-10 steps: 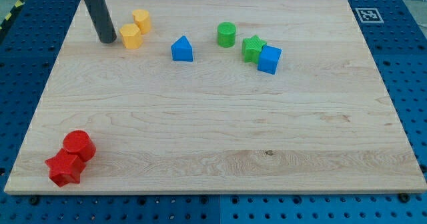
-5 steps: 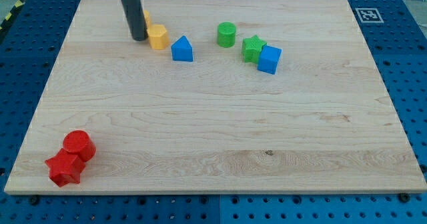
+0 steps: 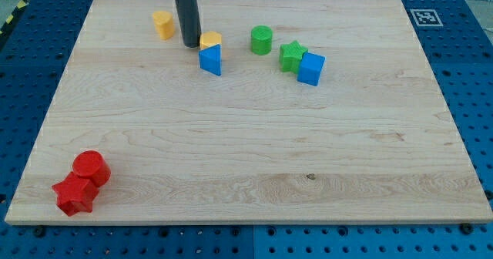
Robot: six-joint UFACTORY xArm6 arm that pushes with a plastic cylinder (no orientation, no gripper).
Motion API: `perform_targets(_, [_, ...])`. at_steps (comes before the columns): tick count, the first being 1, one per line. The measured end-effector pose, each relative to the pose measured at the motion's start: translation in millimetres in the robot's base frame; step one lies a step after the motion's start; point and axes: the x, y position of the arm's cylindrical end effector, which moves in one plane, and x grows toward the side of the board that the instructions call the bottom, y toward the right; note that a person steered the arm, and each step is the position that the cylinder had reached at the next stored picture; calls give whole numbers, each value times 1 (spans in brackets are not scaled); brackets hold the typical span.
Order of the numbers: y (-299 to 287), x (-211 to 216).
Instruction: Place the yellow hexagon above the blue triangle
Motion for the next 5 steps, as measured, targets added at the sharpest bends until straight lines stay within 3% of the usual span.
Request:
perform_targets(3, [5,44])
perform_targets(5, [11,44])
